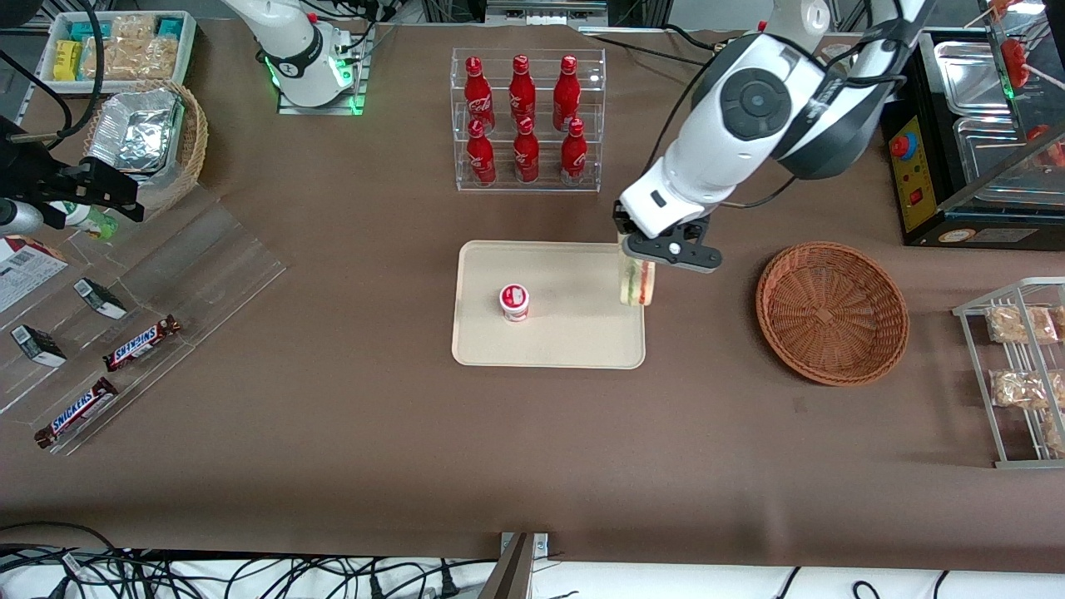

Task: Place sandwich from basket to tray
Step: 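Lift the sandwich and carry it over the cream tray, then lower the sandwich onto the tray beside the red cup and open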

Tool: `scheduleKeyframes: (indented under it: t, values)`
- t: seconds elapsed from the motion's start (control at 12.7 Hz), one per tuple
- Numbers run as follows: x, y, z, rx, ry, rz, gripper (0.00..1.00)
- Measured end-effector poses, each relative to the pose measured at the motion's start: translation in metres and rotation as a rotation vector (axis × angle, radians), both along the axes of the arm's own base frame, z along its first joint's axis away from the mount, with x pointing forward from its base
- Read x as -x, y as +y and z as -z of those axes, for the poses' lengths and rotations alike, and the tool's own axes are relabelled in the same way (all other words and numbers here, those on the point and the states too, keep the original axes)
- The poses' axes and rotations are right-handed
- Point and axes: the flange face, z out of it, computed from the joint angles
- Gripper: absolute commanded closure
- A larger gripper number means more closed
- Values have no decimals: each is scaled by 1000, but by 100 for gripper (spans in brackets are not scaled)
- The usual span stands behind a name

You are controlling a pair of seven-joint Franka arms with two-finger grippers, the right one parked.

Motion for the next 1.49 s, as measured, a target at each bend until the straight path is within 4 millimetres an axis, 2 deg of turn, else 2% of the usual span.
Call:
scheduleKeyframes:
  t: [0.24, 0.39, 0.63, 1.1, 1.41, 1.49]
  values:
    - [6, -31, 43, -46, -12, -7, 93]
    - [8, -44, 73, -74, -16, -6, 93]
    - [6, -51, 109, -94, -21, 2, 93]
    - [10, -64, 169, -139, -51, 3, 93]
    - [17, -68, 197, -175, -51, 5, 92]
    - [17, -68, 202, -180, -49, 4, 88]
